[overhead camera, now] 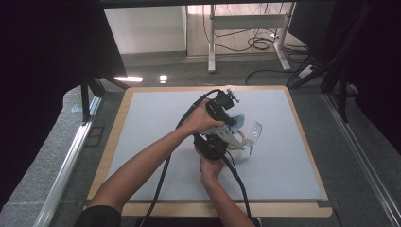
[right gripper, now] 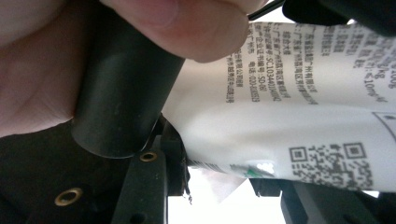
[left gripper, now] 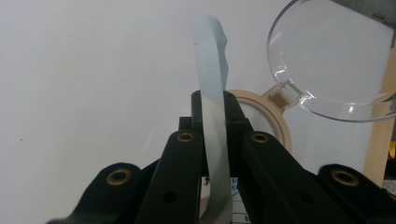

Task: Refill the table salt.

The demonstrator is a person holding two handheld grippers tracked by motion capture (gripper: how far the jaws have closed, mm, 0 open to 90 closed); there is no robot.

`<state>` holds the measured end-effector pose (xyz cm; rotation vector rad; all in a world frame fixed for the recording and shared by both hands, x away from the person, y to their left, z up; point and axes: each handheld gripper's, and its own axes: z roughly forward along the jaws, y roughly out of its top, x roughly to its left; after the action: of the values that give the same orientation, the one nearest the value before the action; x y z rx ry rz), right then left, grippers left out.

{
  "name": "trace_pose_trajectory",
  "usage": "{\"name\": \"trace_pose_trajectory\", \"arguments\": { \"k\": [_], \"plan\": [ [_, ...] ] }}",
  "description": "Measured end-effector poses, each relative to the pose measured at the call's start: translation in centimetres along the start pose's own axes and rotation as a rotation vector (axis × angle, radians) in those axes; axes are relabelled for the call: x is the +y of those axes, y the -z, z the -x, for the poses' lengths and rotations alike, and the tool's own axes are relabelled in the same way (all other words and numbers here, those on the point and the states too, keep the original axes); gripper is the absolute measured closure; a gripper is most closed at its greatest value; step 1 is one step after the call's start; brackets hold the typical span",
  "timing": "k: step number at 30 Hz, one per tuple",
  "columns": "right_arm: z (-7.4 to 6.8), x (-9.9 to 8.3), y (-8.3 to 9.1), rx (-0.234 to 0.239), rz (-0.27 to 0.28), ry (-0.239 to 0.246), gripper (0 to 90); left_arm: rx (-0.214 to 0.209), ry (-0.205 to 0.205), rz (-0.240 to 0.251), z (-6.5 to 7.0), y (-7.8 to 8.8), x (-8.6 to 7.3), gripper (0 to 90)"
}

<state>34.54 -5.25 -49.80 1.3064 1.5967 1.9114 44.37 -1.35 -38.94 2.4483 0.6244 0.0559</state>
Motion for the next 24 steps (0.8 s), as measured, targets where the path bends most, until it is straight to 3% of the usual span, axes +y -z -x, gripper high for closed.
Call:
{"name": "trace_pose_trajectory", "arguments": {
  "k": [24],
  "plan": [
    [-0.11, 0.21, 0.21, -0.007, -0.004, -0.02, 63.8, -0.011, -0.005, -0.008, 0.18, -0.06, 0.16, 87.9]
  ]
}}
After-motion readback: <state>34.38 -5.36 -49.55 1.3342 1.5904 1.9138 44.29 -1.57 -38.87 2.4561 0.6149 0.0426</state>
